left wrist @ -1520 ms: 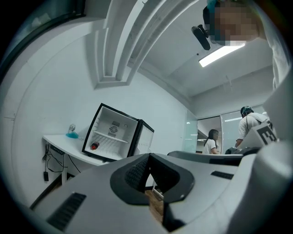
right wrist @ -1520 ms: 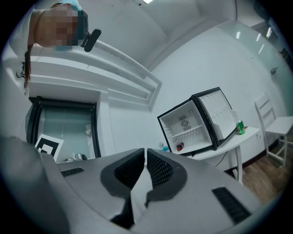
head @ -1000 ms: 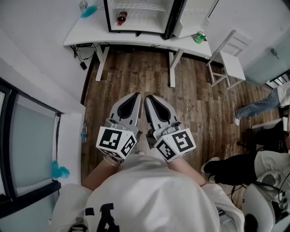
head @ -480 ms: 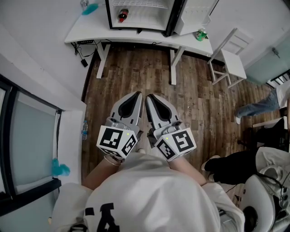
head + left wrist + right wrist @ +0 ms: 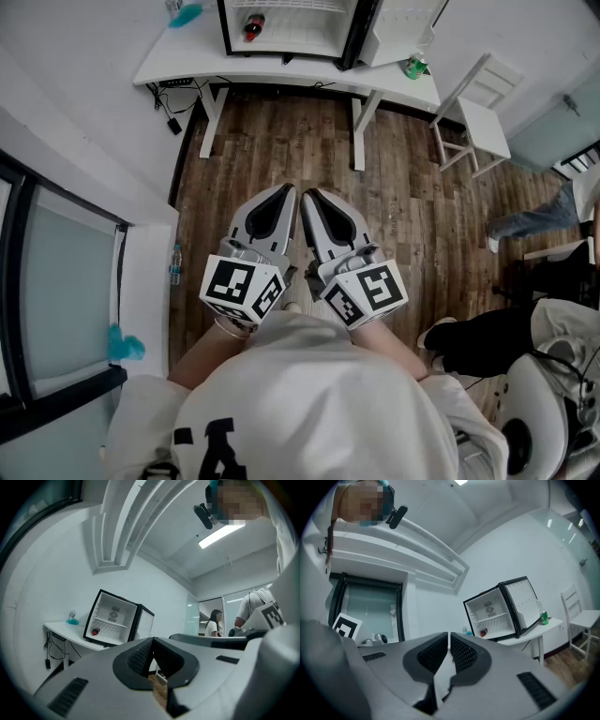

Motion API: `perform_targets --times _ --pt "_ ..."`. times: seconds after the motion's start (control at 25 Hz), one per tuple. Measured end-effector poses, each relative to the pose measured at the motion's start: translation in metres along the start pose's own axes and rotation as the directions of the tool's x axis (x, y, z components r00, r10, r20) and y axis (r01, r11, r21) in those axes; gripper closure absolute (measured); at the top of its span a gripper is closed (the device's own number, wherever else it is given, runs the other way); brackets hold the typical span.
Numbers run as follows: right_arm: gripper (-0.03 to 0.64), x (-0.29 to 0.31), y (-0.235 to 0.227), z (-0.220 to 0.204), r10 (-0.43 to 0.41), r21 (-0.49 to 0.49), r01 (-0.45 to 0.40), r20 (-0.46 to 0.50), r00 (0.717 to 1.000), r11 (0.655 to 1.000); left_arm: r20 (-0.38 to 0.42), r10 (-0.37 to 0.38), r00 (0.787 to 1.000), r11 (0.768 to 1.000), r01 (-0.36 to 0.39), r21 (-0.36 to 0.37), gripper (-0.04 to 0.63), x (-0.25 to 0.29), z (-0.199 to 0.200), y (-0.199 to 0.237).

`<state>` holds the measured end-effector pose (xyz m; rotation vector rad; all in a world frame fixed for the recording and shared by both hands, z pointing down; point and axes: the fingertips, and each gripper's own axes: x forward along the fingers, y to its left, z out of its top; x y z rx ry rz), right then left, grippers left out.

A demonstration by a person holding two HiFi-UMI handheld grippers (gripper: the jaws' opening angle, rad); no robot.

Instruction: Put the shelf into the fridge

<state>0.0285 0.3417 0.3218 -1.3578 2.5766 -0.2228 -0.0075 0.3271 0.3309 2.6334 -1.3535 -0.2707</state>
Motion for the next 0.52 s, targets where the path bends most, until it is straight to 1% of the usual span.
perform_targets --times 0.52 --pt "0.578 -0.0034 -0.0025 0.0028 -0.001 -0.014 0.001 0.003 1.000 1.000 0.007 0.007 1.000 1.000 -0.007 0.029 0.591 -0.0015 0.0009 -0.0034"
